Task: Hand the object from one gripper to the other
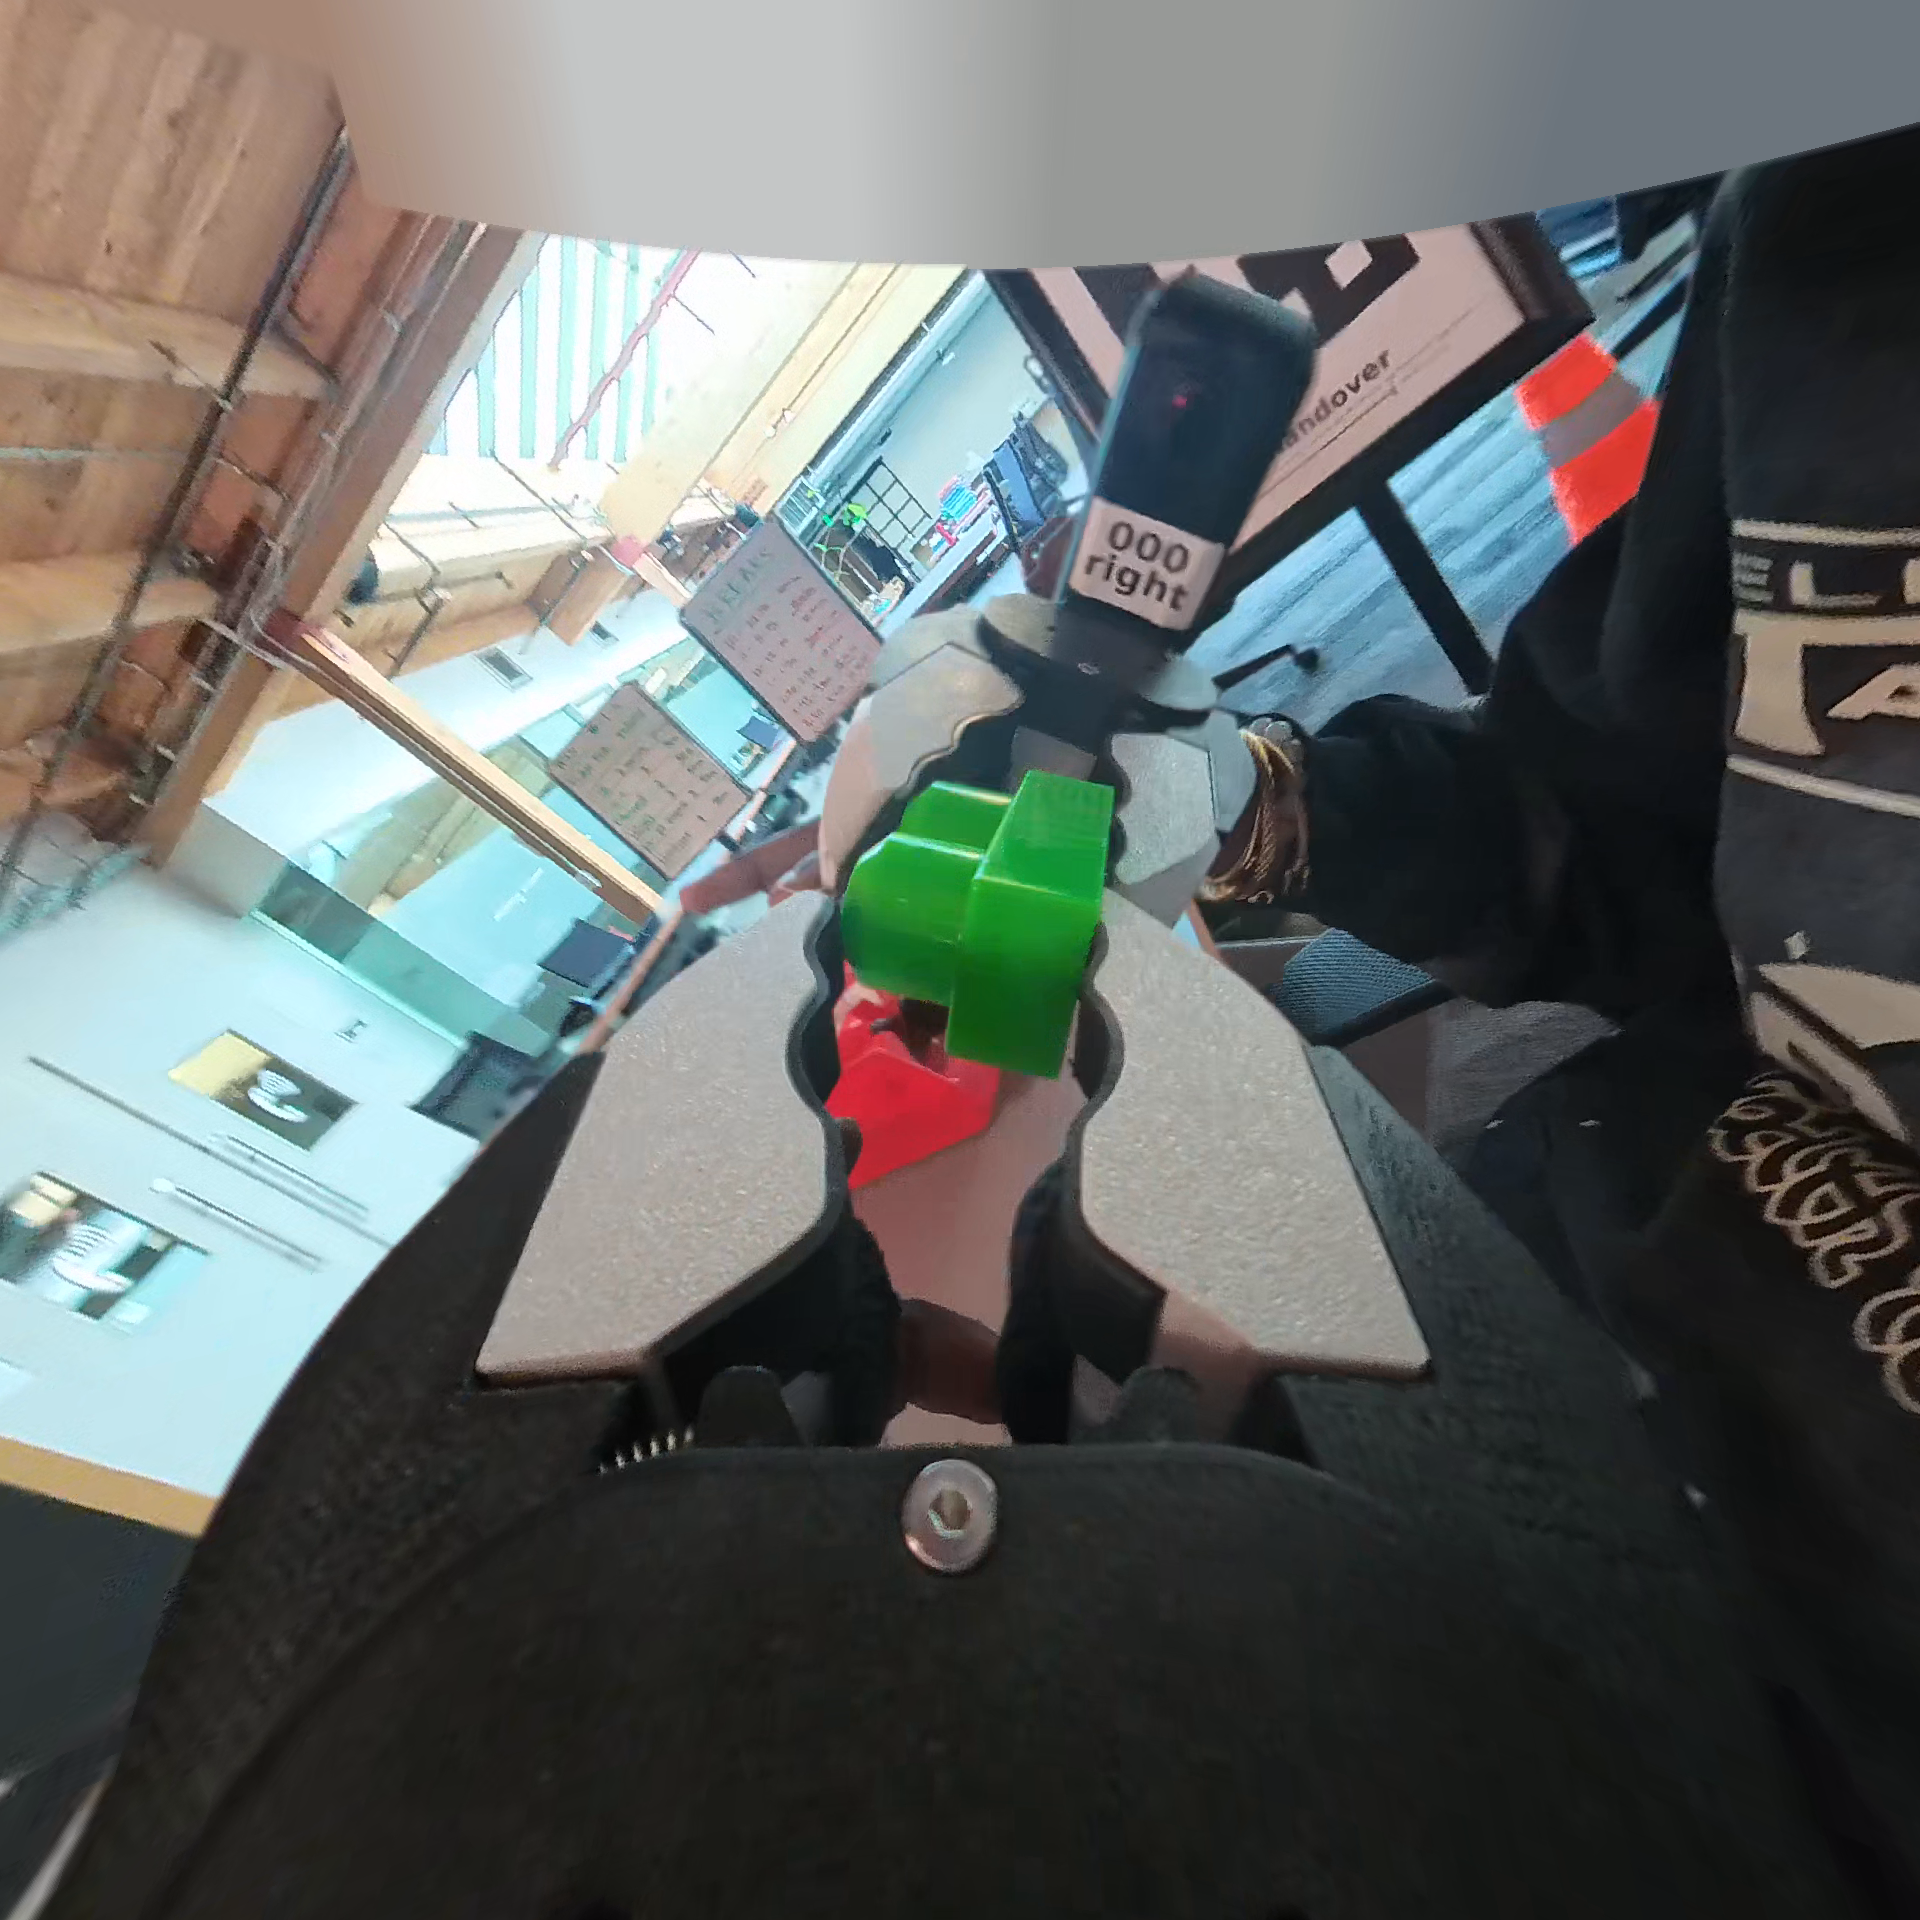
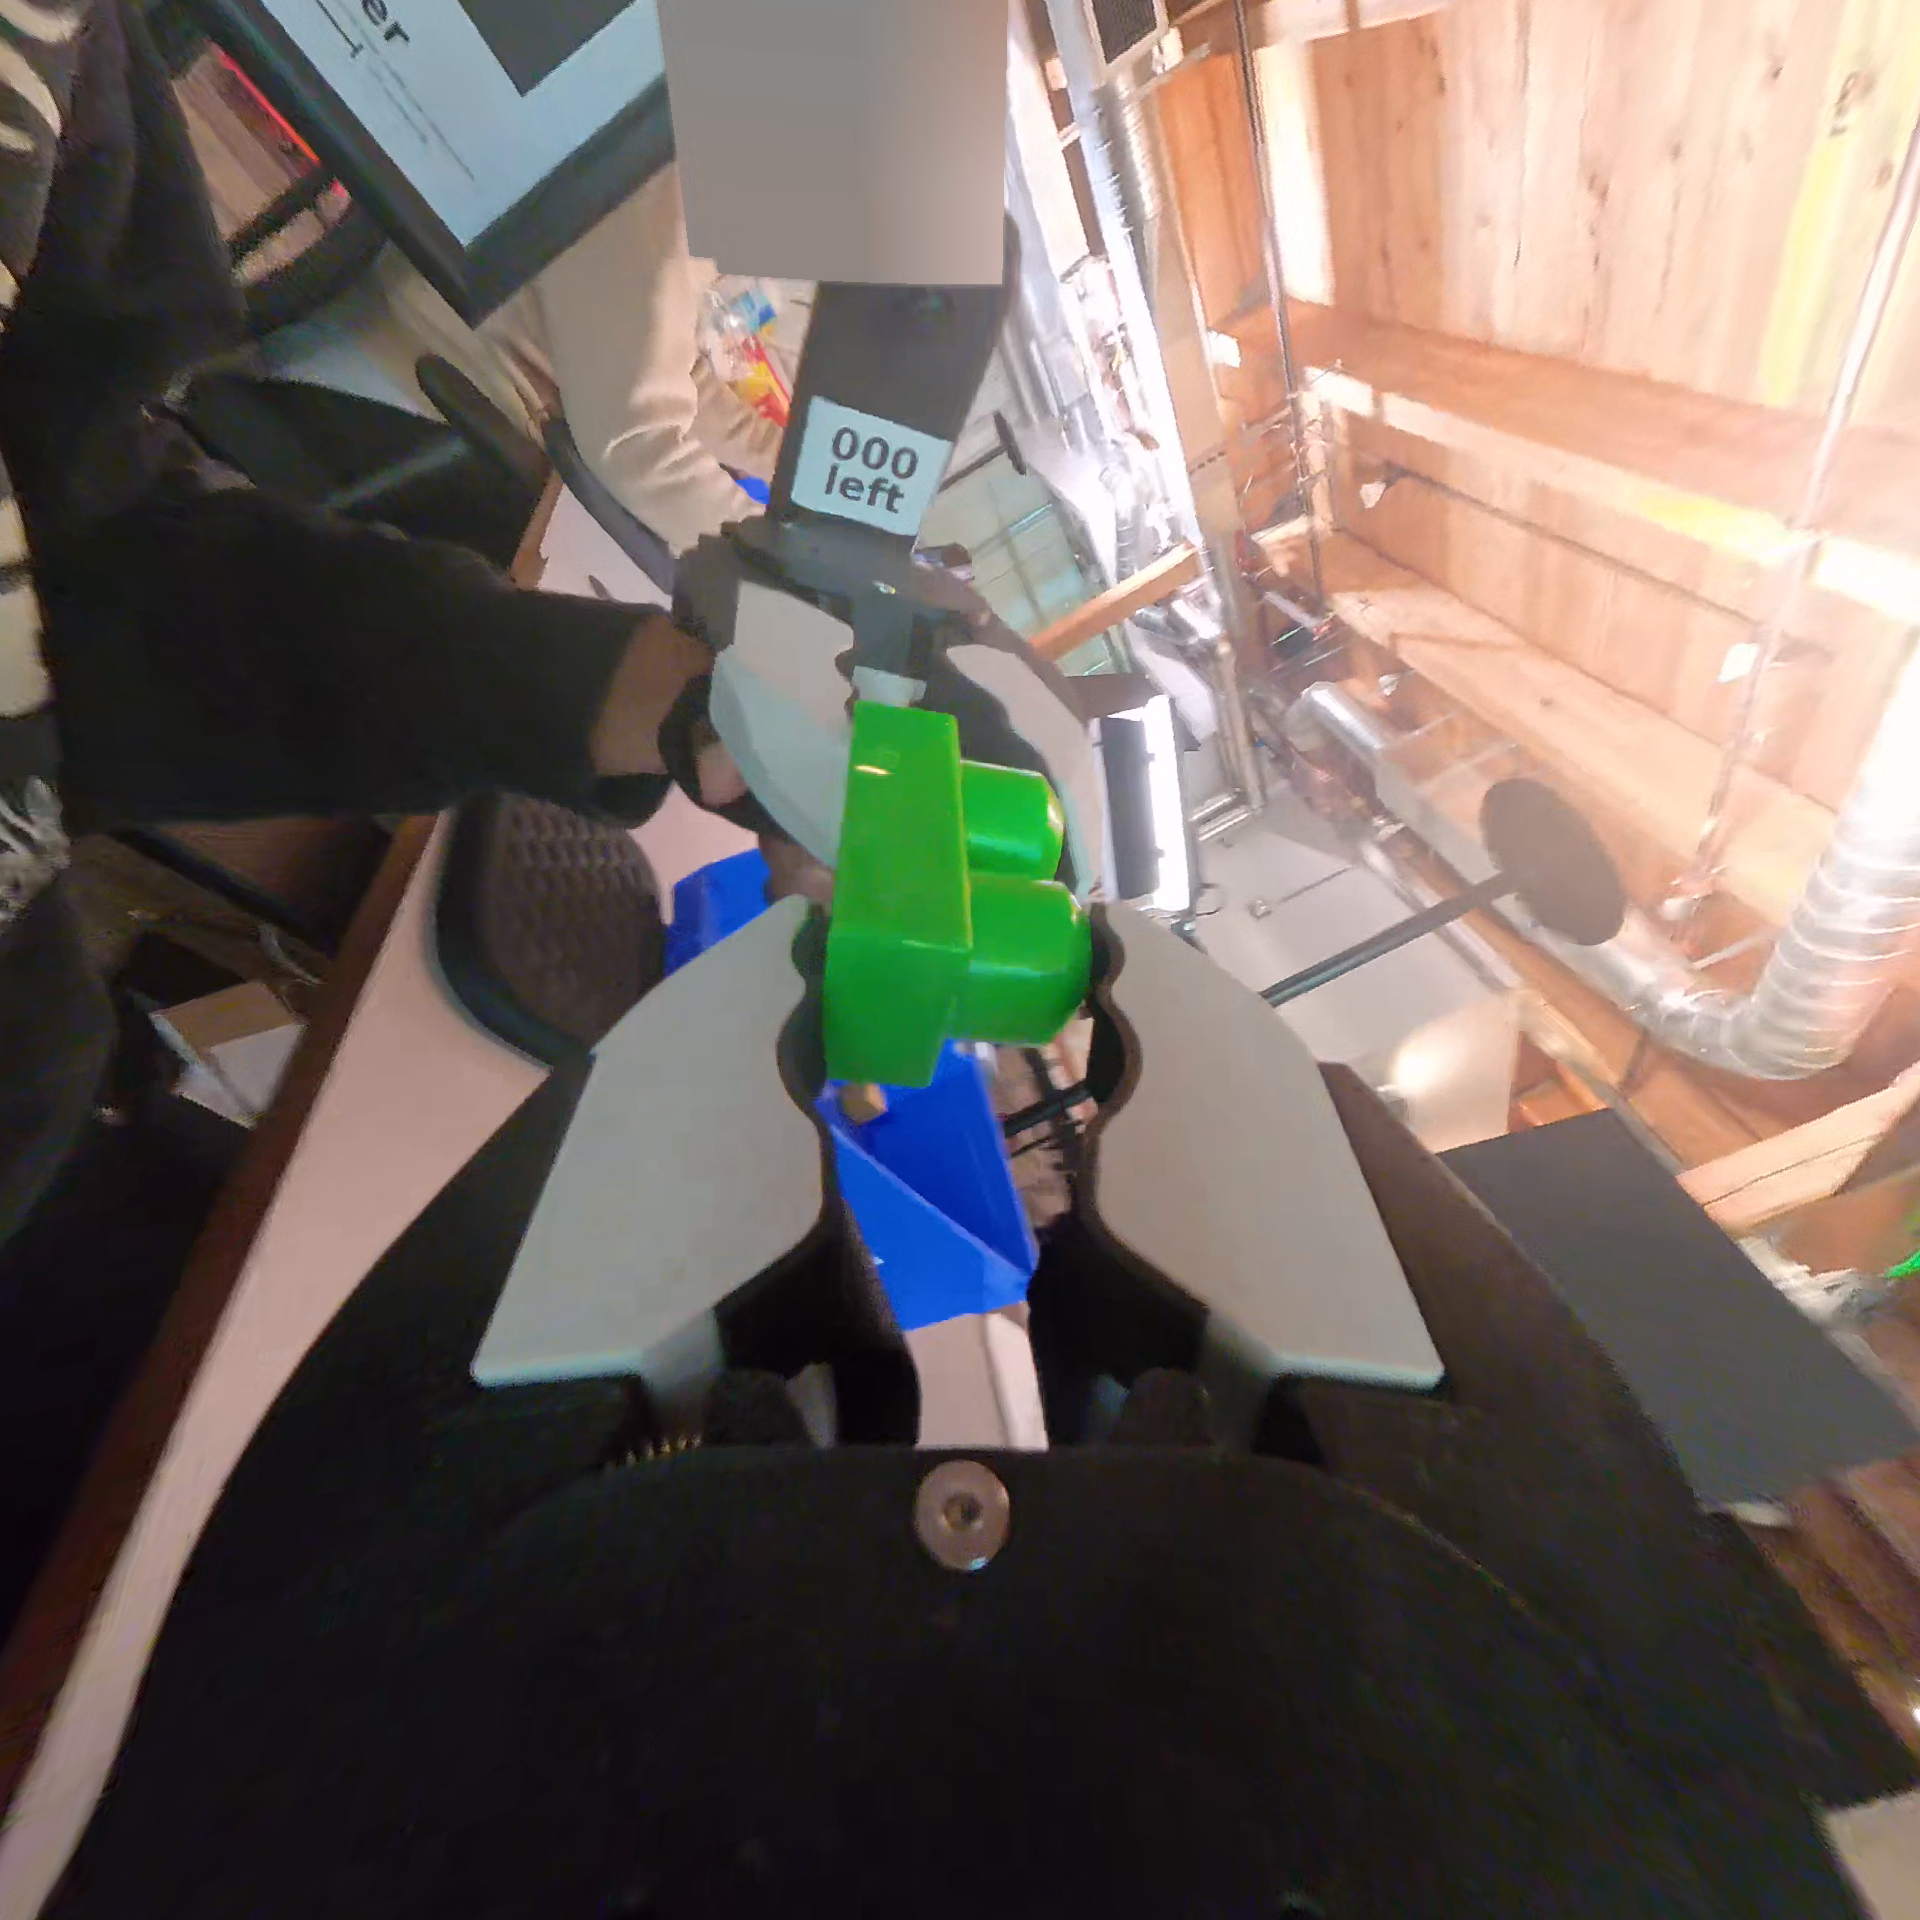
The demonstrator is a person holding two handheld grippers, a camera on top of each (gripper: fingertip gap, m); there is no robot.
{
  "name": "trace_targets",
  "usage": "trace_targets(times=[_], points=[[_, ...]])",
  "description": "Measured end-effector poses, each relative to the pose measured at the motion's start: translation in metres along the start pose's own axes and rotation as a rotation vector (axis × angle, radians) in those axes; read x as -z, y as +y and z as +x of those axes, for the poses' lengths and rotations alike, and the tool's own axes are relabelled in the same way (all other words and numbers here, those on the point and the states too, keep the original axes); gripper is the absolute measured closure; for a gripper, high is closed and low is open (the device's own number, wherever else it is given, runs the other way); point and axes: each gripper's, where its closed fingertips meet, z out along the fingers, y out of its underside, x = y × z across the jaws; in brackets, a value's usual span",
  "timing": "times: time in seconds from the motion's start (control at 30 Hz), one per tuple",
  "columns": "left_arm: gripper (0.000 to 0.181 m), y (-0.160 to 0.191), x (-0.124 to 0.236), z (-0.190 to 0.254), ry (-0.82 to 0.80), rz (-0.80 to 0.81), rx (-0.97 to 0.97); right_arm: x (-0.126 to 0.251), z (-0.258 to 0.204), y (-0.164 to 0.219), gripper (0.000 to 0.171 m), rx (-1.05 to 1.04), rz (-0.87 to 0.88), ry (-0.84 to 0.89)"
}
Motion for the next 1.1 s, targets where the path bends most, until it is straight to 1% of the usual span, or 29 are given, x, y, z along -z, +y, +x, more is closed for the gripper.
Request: trace_targets(times=[0.03,0.1,0.13,0.2,0.27,0.37,0.4,0.43,0.47,0.53,0.6,0.63,0.67,0.73,0.8,0.87,0.93,1.03,1.1], points=[[0.14,0.0,0.001,-0.002,0.009,0.001,0.062,0.0,0.002,-0.001,0.118,0.055,0.008,0.033],[0.14,-0.002,0.004,-0.007,0.025,0.025,0.217,0.002,0.006,-0.002,0.1,0.206,0.005,0.095],[0.14,-0.002,0.006,-0.01,0.038,0.034,0.309,0.002,0.007,-0.001,0.096,0.306,-0.013,0.123],[0.14,-0.002,0.008,-0.013,0.074,0.055,0.464,0.002,0.006,0.004,0.095,0.497,-0.085,0.15],[0.14,0.003,0.008,-0.013,0.103,0.043,0.572,-0.001,0.005,0.009,0.097,0.626,-0.145,0.167],[0.14,0.015,0.005,-0.012,0.11,-0.014,0.634,-0.005,0.003,0.005,0.103,0.722,-0.152,0.192],[0.14,0.016,0.003,-0.01,0.123,-0.023,0.648,-0.005,0.002,0.006,0.108,0.732,-0.159,0.184],[0.141,0.016,0.003,-0.008,0.136,-0.029,0.66,-0.006,0.001,0.006,0.118,0.739,-0.165,0.182],[0.141,0.017,0.002,-0.006,0.143,-0.034,0.666,-0.005,0.002,0.005,0.133,0.743,-0.166,0.192],[0.14,0.017,0.002,-0.005,0.146,-0.033,0.65,-0.005,0.0,0.005,0.135,0.699,-0.168,0.166],[0.138,0.013,0.003,-0.006,0.136,0.002,0.571,-0.005,-0.001,0.006,0.135,0.604,-0.162,0.132],[0.128,0.008,0.004,-0.008,0.117,0.045,0.496,-0.004,0.0,0.005,0.135,0.54,-0.148,0.122],[0.123,0.003,0.006,-0.009,0.088,0.084,0.4,-0.003,0.001,0.004,0.135,0.467,-0.134,0.108],[0.116,-0.002,0.008,-0.007,0.03,0.097,0.172,-0.003,0.003,0.005,0.135,0.287,-0.11,0.08],[0.117,-0.001,0.007,-0.004,-0.017,0.051,-0.006,-0.002,0.003,0.003,0.135,0.134,-0.063,0.044],[0.12,0.001,0.004,-0.002,-0.039,0.004,-0.105,-0.002,0.001,0.0,0.134,0.017,-0.019,0.01],[0.13,0.0,0.002,-0.001,-0.046,0.008,-0.138,-0.002,-0.001,-0.001,0.134,-0.07,0.0,-0.024],[0.143,0.0,0.001,0.003,-0.014,0.021,-0.117,-0.002,-0.004,0.001,0.134,-0.13,0.002,-0.058],[0.144,0.002,0.002,0.004,0.007,0.0,-0.078,-0.003,-0.005,0.002,0.134,-0.146,0.001,-0.067]])
